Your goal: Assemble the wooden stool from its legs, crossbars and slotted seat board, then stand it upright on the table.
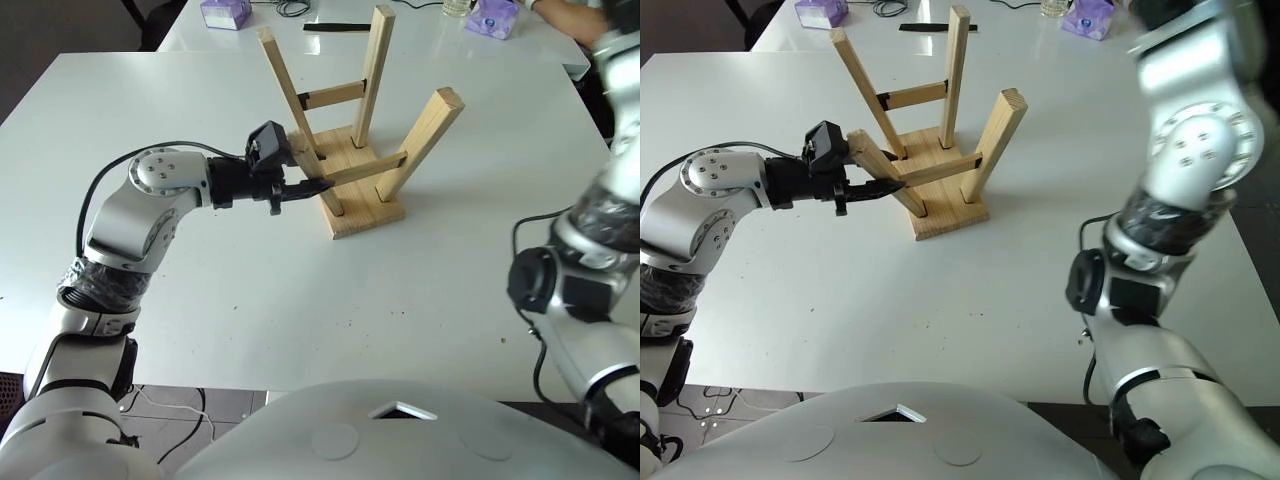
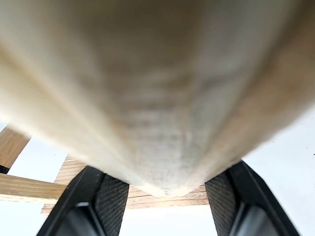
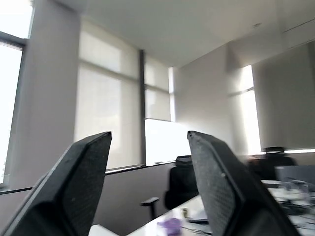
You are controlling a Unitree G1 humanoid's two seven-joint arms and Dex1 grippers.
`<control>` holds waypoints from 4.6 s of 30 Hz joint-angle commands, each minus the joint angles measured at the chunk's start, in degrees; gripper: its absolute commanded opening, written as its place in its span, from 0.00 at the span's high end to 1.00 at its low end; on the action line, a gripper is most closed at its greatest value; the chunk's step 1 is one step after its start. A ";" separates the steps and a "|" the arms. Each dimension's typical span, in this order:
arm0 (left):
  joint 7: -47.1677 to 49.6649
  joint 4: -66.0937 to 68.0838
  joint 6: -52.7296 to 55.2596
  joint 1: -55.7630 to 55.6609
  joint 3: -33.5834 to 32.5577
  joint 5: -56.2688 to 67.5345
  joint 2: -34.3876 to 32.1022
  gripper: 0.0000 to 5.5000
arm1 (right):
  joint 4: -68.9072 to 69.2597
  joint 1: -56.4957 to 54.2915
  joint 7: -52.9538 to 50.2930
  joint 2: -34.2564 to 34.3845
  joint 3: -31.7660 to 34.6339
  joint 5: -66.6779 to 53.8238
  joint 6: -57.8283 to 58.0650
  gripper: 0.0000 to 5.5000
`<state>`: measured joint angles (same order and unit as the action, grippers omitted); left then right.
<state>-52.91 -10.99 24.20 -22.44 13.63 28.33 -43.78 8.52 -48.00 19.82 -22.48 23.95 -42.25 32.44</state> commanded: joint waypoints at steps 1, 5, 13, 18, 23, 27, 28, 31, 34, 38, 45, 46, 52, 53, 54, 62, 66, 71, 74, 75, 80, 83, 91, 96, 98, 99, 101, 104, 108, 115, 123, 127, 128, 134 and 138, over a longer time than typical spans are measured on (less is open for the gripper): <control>-0.01 2.38 8.26 7.61 4.93 -5.18 -3.44 0.63 | -20.27 7.07 -2.29 -11.99 -8.59 25.66 -17.18 0.49; 0.45 1.83 9.08 5.69 5.75 -4.86 -2.54 0.63 | -30.10 12.86 -3.38 -13.54 -20.12 41.82 -30.46 0.49; 1.51 -0.17 11.95 0.72 8.83 -5.48 -0.29 0.63 | 10.31 17.98 6.28 7.24 -45.53 34.67 -17.42 0.49; 2.97 -3.06 15.00 -4.74 11.65 -4.73 4.63 0.63 | 17.00 16.10 7.94 8.14 -46.71 28.63 -7.52 0.49; 3.46 -2.38 14.45 -0.58 9.10 -5.15 2.37 0.63 | 4.40 20.22 6.53 0.80 -39.88 35.52 -9.92 0.49; 3.75 -3.28 15.19 2.08 5.68 -3.56 -0.45 0.63 | -8.72 20.84 3.42 -6.51 -30.21 38.65 -14.52 0.49; 3.86 -3.37 15.39 2.20 5.02 -3.36 -0.77 0.63 | -12.81 20.51 2.73 -8.16 -27.84 39.17 -16.16 0.49; 4.13 -3.76 16.11 1.77 4.16 -2.92 -0.94 0.63 | -23.75 18.70 0.27 -11.90 -23.51 41.40 -21.72 0.49; 4.36 -4.35 16.72 1.34 3.95 -2.61 -0.65 0.63 | -33.37 15.79 -3.85 -14.73 -23.54 46.77 -28.07 0.49; 4.11 -4.80 17.04 1.24 3.97 -2.39 -0.51 0.63 | -17.79 17.60 -0.88 -6.36 -29.51 43.86 -24.44 0.49; 6.88 -12.00 21.95 -0.24 5.16 2.10 3.48 0.63 | 21.91 11.11 -7.03 12.93 -30.54 -3.55 6.66 0.49; 7.40 -13.05 22.61 -0.49 4.77 2.95 3.86 0.63 | 21.03 10.72 -6.14 11.92 -29.71 -2.06 7.99 0.49; 9.86 -19.16 27.19 -0.87 0.19 10.41 6.00 0.63 | 9.05 16.77 -1.91 3.40 -31.65 16.40 5.87 0.49; 10.88 -20.81 28.94 -1.20 -1.02 12.43 6.69 0.63 | 6.26 17.58 -1.41 2.27 -31.97 18.82 4.20 0.49; 11.96 -22.23 30.46 -1.64 -1.95 13.88 7.41 0.63 | 3.76 18.21 -0.77 1.36 -32.13 20.74 2.49 0.49; 16.36 -24.45 30.55 -0.20 0.85 7.59 8.52 0.51 | -17.33 18.91 4.93 2.87 -27.14 24.22 -7.17 0.49; 17.10 -20.28 25.33 1.82 4.97 0.39 7.17 0.38 | -22.52 18.60 6.44 2.91 -28.76 28.63 -12.44 0.49; 12.83 -20.54 20.11 4.63 6.25 -1.00 6.39 0.35 | -32.08 17.18 5.64 2.42 -29.17 34.25 -19.21 0.49; 9.16 -22.55 17.19 7.42 4.21 -0.42 4.37 0.35 | -34.68 17.46 5.54 -0.11 -28.69 37.44 -22.43 0.49; 8.25 -22.29 15.76 8.53 3.31 -1.01 3.12 0.35 | -34.70 17.79 5.85 -1.22 -28.20 37.92 -22.89 0.49; 5.28 -16.88 8.10 13.39 -1.41 -5.54 -2.13 0.35 | -31.01 21.94 10.32 -10.19 -26.95 40.94 -23.61 0.49; 2.04 -13.03 1.90 17.39 -4.69 -7.12 -4.63 0.35 | -24.84 27.34 18.03 -18.51 -28.70 43.43 -24.76 0.49; 11.73 25.03 -14.02 8.50 -12.29 -16.02 1.21 0.35 | 2.74 45.91 44.93 -34.39 -27.06 30.54 -19.29 0.49; 25.39 58.72 -34.62 -9.78 -7.06 -27.97 11.58 0.35 | 3.57 47.46 45.62 -31.80 -32.50 33.11 -19.04 0.49; 29.13 67.21 -38.87 -14.34 -6.40 -30.34 14.45 0.35 | 2.47 45.80 45.73 -30.26 -35.08 34.71 -19.19 0.49; 30.68 70.07 -40.64 -16.13 -5.72 -31.61 15.68 0.35 | 1.88 45.20 45.21 -29.59 -36.11 35.71 -19.44 0.49; 34.79 75.46 -42.91 -19.34 -4.89 -33.79 18.50 0.35 | -0.26 44.01 42.75 -27.66 -38.07 38.54 -20.41 0.49; 39.37 81.26 -44.64 -21.23 -4.58 -36.03 22.32 0.35 | -3.80 42.60 39.72 -24.93 -40.56 42.58 -22.10 0.49; 40.54 85.23 -47.47 -21.84 -4.32 -38.26 25.43 0.35 | -8.55 41.31 37.62 -22.58 -43.10 46.18 -24.76 0.49; 34.62 86.05 -51.77 -19.26 -2.81 -41.48 25.97 0.35 | -16.44 34.93 34.98 -18.39 -45.42 49.43 -28.26 0.49; 19.59 80.46 -62.41 -7.54 -1.70 -38.91 20.57 0.35 | -26.73 27.32 30.91 -13.22 -46.95 53.37 -32.28 0.49; 14.97 72.27 -62.53 -1.84 -4.39 -32.42 19.05 0.35 | -27.84 27.70 30.25 -12.98 -46.88 54.22 -34.20 0.49; 14.92 67.68 -61.80 0.44 -4.71 -31.21 18.50 0.35 | -27.58 28.02 30.24 -13.08 -46.81 54.18 -34.66 0.49; 14.11 34.14 -48.47 14.48 -6.41 -22.75 16.38 0.35 | -21.99 31.33 31.43 -14.15 -46.06 53.08 -35.20 0.49; 13.34 21.32 -41.92 21.06 -6.93 -21.51 13.50 0.35 | -19.29 32.81 32.42 -15.38 -45.98 52.74 -35.60 0.49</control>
<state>-36.46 23.50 -22.33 -5.19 5.59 4.37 -29.35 -13.84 -18.94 48.67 -39.04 -19.00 11.34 -2.66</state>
